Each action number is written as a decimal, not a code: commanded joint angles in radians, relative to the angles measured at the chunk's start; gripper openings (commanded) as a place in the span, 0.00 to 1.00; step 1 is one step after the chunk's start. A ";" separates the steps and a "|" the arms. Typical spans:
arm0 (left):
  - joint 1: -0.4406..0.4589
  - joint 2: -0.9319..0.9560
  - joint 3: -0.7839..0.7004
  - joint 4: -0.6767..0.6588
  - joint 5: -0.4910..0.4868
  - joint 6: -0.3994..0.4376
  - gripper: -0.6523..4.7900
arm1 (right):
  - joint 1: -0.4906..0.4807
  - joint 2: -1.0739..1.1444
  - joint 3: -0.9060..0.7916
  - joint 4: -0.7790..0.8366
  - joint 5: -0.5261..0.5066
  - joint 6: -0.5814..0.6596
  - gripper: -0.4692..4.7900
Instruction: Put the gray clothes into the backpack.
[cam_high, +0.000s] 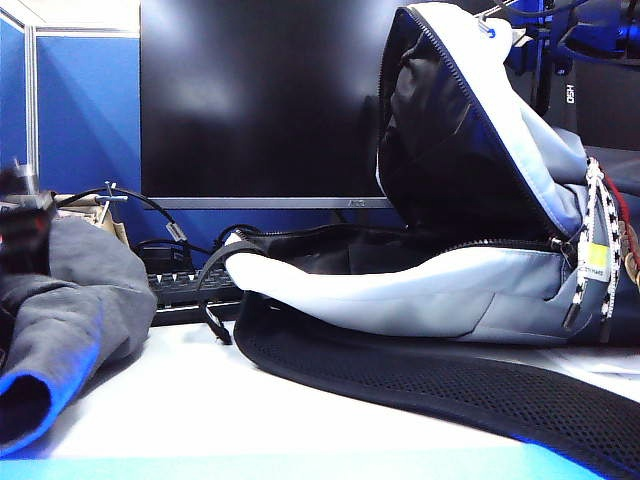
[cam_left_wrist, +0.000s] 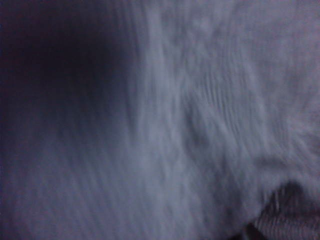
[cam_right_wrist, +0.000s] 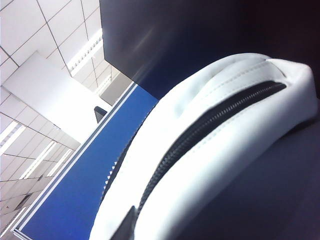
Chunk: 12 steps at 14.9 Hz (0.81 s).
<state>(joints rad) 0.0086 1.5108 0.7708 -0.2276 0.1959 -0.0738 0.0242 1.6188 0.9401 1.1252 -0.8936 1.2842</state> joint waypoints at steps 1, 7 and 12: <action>-0.026 0.094 -0.014 -0.109 0.070 0.000 0.44 | -0.001 -0.015 0.011 0.077 0.020 0.000 0.07; -0.093 0.108 0.000 -0.011 0.463 -0.050 0.11 | -0.001 -0.016 0.011 0.175 0.031 0.082 0.07; -0.254 -0.034 0.256 0.113 0.587 -0.148 0.11 | -0.001 -0.016 0.011 0.179 0.061 0.090 0.07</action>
<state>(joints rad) -0.2363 1.4803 0.9901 -0.1638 0.7338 -0.1860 0.0235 1.6192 0.9398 1.2221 -0.8627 1.3724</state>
